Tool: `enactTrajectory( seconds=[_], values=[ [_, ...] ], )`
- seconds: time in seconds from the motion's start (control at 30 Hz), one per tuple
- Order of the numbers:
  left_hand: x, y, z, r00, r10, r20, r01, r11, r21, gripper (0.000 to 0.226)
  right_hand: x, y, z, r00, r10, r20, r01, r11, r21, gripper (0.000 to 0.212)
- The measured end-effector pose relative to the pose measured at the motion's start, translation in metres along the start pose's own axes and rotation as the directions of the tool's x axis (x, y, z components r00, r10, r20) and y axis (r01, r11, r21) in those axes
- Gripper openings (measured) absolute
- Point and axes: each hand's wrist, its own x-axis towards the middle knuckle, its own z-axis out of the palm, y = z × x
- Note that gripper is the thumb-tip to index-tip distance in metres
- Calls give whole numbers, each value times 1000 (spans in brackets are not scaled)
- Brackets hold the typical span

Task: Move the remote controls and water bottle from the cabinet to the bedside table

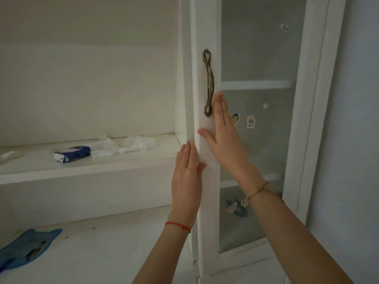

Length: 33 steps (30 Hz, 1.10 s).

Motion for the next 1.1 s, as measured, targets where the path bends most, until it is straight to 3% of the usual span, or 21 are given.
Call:
enactTrajectory(
  seconds=[0.8, 1.1],
  values=[
    [22, -25, 17, 996, -85, 6, 85, 996, -35, 59, 19, 16, 35, 998, 25, -61, -27, 999, -30, 85],
    [22, -28, -1, 991, -54, 126, 61, 997, -54, 63, 15, 13, 17, 999, 32, 18, -32, 999, -14, 88]
  ],
)
